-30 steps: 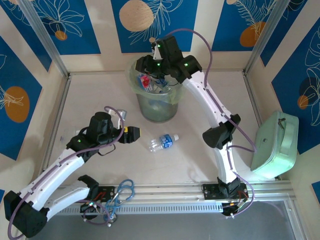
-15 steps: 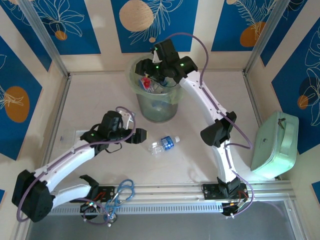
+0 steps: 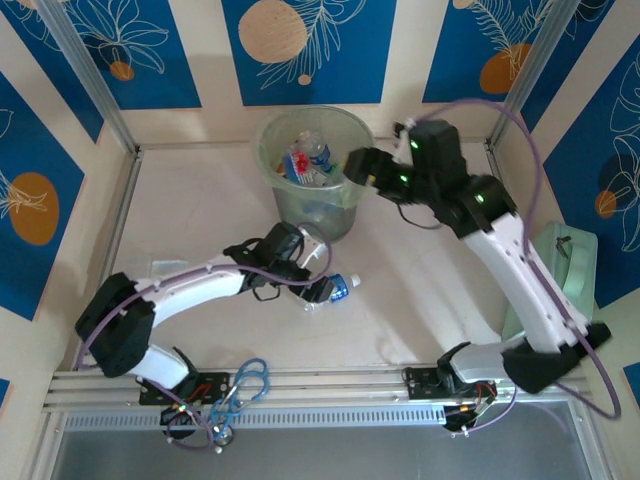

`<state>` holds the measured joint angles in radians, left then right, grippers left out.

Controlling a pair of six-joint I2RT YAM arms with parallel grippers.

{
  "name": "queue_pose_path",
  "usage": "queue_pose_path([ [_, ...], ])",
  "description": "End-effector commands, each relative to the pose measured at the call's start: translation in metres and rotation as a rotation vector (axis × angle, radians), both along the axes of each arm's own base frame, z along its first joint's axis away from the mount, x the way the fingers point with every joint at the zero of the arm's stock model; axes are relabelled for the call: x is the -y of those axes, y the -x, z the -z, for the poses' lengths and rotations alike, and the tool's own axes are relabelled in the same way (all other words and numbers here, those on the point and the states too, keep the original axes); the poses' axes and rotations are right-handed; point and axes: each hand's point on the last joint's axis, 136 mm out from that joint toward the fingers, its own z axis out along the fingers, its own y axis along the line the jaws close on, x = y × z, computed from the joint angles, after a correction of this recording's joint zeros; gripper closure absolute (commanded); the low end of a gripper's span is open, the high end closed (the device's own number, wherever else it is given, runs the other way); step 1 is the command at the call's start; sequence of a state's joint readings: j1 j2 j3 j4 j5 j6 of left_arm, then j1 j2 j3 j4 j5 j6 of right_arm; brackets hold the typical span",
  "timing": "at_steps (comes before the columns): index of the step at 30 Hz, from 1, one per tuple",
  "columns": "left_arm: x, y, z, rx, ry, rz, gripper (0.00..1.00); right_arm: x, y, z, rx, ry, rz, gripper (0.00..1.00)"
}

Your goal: Put the plastic bottles in the bin

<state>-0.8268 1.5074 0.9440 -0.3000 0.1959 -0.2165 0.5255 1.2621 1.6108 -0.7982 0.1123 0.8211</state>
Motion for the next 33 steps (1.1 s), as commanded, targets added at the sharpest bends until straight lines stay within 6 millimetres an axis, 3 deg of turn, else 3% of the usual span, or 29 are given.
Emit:
queue_pose_path([
  [1,-0.004,0.005,0.022,0.014,-0.153,0.104,0.00,0.032,0.011,0.031,-0.067,-0.018,0.105,0.21],
  [6,-0.007,0.009,0.041,-0.003,-0.233,0.155,0.00,0.069,0.046,0.063,-0.141,-0.043,0.180,0.19],
  [10,-0.003,0.016,0.050,-0.037,-0.249,0.180,0.06,0.082,0.061,0.090,-0.215,-0.048,0.219,0.18],
  [17,0.004,0.023,0.054,-0.043,-0.256,0.215,0.22,0.083,0.066,0.133,-0.346,-0.075,0.238,0.33],
  [23,0.006,0.025,0.051,-0.036,-0.243,0.229,0.43,0.091,0.066,0.142,-0.377,-0.093,0.269,0.42],
  [28,0.014,0.025,0.028,0.013,-0.176,0.229,0.47,0.091,0.065,0.148,-0.410,-0.123,0.255,0.43],
  [33,0.019,0.025,-0.033,0.145,-0.087,0.238,0.53,0.081,0.061,0.138,-0.414,-0.142,0.166,0.44],
])
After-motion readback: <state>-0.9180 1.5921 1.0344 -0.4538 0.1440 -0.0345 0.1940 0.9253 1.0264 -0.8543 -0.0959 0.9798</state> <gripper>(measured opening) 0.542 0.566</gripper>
